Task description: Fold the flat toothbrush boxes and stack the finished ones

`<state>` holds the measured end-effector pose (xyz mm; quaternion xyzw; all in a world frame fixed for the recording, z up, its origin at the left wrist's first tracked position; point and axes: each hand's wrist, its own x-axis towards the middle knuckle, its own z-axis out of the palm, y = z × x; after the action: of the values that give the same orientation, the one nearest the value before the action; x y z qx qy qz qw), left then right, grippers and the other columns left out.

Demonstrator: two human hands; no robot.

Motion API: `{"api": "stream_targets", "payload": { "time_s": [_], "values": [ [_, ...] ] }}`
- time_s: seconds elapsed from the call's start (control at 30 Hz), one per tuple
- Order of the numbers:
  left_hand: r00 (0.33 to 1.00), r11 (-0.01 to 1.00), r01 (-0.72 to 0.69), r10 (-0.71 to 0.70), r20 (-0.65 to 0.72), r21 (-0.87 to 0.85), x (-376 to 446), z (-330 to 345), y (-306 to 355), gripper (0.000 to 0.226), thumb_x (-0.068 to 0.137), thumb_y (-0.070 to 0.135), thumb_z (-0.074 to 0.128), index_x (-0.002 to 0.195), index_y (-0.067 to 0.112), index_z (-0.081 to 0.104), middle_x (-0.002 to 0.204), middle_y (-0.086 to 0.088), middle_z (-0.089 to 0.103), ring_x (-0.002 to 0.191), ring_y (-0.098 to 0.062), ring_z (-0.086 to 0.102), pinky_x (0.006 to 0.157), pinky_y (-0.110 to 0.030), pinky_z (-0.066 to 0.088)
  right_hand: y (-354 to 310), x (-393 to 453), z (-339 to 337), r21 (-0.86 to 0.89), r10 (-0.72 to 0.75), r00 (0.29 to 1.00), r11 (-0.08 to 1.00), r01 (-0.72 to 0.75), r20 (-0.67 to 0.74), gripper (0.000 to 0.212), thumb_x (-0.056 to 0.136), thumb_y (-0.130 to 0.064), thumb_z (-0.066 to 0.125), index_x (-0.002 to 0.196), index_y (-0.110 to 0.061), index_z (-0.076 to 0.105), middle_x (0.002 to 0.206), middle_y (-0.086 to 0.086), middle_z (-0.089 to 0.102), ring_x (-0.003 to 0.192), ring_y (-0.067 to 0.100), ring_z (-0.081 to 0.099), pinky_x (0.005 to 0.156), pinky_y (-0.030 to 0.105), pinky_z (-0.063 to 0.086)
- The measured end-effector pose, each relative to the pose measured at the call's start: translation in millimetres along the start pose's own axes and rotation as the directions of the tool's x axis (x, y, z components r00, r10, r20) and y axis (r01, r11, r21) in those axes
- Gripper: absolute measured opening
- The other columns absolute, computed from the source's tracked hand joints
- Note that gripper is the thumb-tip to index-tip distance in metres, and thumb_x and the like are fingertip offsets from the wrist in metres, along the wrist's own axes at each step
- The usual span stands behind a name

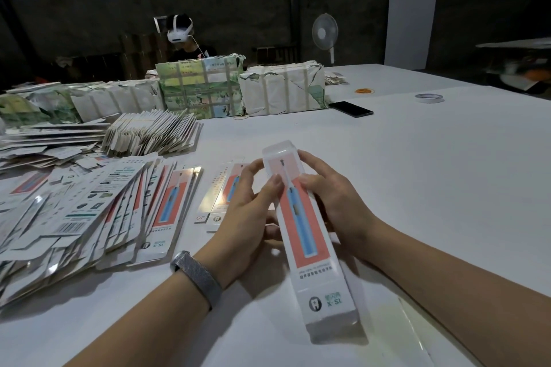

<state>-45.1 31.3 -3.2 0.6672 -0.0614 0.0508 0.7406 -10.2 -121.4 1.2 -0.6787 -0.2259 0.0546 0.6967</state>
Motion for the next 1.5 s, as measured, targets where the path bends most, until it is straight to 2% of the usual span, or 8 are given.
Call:
{"api": "stream_targets", "payload": {
  "time_s": [0.17,0.37,0.57,0.67,0.87,1.07,1.2,1.5],
  "values": [
    [0.998,0.998,0.004,-0.008,0.059,0.057,-0.6,0.7,-3.1,0.043,0.09,0.047,0.055,0.131,0.036,0.046,0.082,-0.002,0.076,0.075,-0.027,0.076,0.06,-0.033,0.063,1.4,1.2,-4.0,0.061,0.022,0.998,0.998,-0.018,-0.064,0.024,0.106,-0.03,0.044,0.123,-0.037,0.06,0.096,0.005,0.074,0.073,0.021,0.075,0.06,0.025,0.057],
    [0.998,0.996,0.013,-0.018,0.06,0.084,-0.7,1.6,-3.5,0.029,0.088,0.048,0.053,0.116,0.046,0.047,0.076,0.006,0.075,0.073,-0.019,0.077,0.059,-0.029,0.061,3.7,2.7,-4.3,0.064,0.037,0.998,0.997,-0.033,-0.06,0.027,0.106,-0.029,0.042,0.099,-0.043,0.065,0.088,0.007,0.073,0.071,0.022,0.074,0.06,0.024,0.057],
    [0.998,0.994,0.037,-0.043,0.054,0.1,1.0,0.6,-3.5,0.023,0.094,0.045,0.051,0.115,0.05,0.045,0.077,0.01,0.075,0.075,-0.018,0.077,0.058,-0.025,0.059,4.8,2.9,-5.4,0.062,0.006,0.995,0.998,0.0,-0.097,0.016,0.104,-0.025,0.048,0.11,-0.032,0.061,0.097,0.001,0.072,0.08,0.023,0.075,0.065,0.026,0.058],
    [0.998,0.993,0.024,-0.03,0.05,0.116,1.0,1.5,-2.3,0.032,0.085,0.052,0.052,0.116,0.05,0.044,0.078,0.013,0.075,0.077,-0.016,0.077,0.059,-0.024,0.059,3.7,1.8,-6.0,0.082,-0.03,0.993,0.996,0.039,-0.114,0.019,0.102,-0.023,0.051,0.114,-0.036,0.056,0.097,-0.002,0.071,0.082,0.023,0.074,0.067,0.025,0.057],
    [0.999,0.995,0.03,-0.031,0.009,0.091,1.4,2.0,-5.7,0.031,0.1,0.041,0.049,0.129,0.043,0.04,0.079,0.013,0.075,0.078,-0.017,0.077,0.06,-0.025,0.059,2.8,3.0,-5.1,0.118,-0.055,0.993,0.991,0.068,-0.109,0.03,0.102,-0.022,0.053,0.116,-0.047,0.051,0.111,0.003,0.068,0.087,0.023,0.073,0.075,0.034,0.061],
    [0.998,0.991,0.067,-0.069,0.013,0.117,2.4,0.3,-3.7,0.02,0.1,0.042,0.049,0.116,0.052,0.043,0.079,0.012,0.075,0.078,-0.016,0.077,0.059,-0.023,0.059,2.5,4.1,-6.4,0.129,-0.083,0.99,0.987,0.098,-0.112,0.03,0.084,-0.03,0.059,0.109,-0.047,0.056,0.11,0.003,0.065,0.086,0.021,0.073,0.072,0.03,0.058],
    [0.997,0.988,0.069,-0.072,0.021,0.135,2.2,0.1,-3.1,0.019,0.099,0.042,0.051,0.116,0.05,0.045,0.077,0.01,0.075,0.076,-0.017,0.077,0.059,-0.025,0.059,3.3,4.2,-8.3,0.108,-0.119,0.986,0.985,0.132,-0.12,0.033,0.097,-0.009,0.058,0.109,-0.039,0.057,0.116,0.01,0.06,0.084,0.018,0.072,0.067,0.026,0.057],
    [0.999,0.994,0.028,-0.031,0.029,0.109,0.9,0.9,-1.3,0.042,0.08,0.052,0.058,0.12,0.045,0.047,0.079,0.008,0.075,0.077,-0.022,0.077,0.062,-0.029,0.061,4.2,5.9,-8.8,0.104,-0.104,0.987,0.988,0.118,-0.125,0.032,0.098,-0.007,0.056,0.11,-0.036,0.058,0.097,-0.009,0.065,0.081,0.017,0.071,0.072,0.033,0.059]
  ]
}}
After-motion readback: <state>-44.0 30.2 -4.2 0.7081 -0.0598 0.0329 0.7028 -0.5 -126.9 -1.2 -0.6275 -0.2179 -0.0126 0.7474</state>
